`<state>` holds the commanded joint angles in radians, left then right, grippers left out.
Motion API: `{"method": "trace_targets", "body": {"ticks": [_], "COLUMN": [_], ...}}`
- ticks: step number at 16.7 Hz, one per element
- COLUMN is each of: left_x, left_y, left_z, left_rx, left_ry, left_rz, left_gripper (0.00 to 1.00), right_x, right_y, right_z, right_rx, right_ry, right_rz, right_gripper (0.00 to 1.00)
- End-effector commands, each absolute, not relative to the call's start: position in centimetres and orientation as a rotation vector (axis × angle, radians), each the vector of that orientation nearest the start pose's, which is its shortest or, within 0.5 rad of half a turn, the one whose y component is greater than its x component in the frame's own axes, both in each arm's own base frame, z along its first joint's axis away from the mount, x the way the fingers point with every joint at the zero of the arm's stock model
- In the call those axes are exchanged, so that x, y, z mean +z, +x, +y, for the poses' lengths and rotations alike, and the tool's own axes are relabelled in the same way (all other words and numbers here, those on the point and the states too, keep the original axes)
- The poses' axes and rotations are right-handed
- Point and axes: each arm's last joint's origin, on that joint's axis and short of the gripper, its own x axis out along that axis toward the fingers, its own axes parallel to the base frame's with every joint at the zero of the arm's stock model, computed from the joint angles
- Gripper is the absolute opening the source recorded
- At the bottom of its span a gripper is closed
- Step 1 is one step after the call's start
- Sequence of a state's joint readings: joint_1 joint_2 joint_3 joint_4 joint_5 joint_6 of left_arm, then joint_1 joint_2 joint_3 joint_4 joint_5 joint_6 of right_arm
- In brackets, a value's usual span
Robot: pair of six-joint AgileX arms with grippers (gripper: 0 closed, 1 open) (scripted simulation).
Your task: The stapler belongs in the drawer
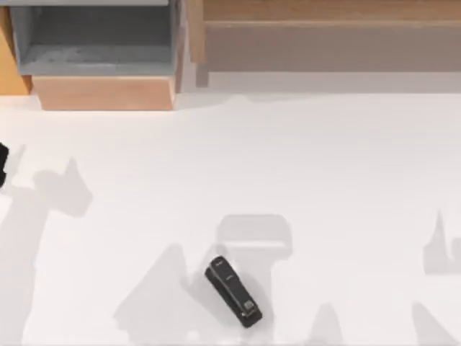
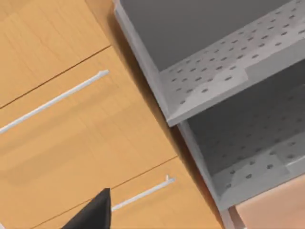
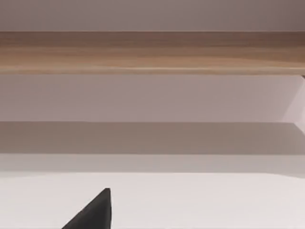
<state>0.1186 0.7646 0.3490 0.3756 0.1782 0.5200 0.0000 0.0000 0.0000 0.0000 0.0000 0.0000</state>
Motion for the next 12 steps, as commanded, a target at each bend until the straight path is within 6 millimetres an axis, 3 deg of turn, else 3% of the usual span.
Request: {"method": "trace_targets", "body": {"ticks": [3, 6, 9, 12], "left_x": [24.5, 23.7, 21.3, 17.6], "left_y": [23.1, 28.5, 33.4, 37.1], "left_z": [3.4, 6.1, 9.2, 12.3], "left_rx": [-0.061, -0.053, -0.043, -0.033], "left_ry": [0.703, 0.91, 1.109, 1.29], "left_rz": [0.017, 0.01, 0.002, -0.005], "left_gripper": [1.0, 1.0, 1.0, 1.0], "right_x": [16.0, 16.0, 16.0, 16.0], "right_y": [10.6, 10.6, 10.6, 10.6], "right_z": [-0.1, -0.1, -0.1, -0.1], "right_rx": [0.0, 0.0, 0.0, 0.0], "right_ry": [0.0, 0.0, 0.0, 0.0], "right_rz": [0.0, 0.0, 0.0, 0.0], "right_gripper": [1.0, 1.0, 1.0, 1.0]}}
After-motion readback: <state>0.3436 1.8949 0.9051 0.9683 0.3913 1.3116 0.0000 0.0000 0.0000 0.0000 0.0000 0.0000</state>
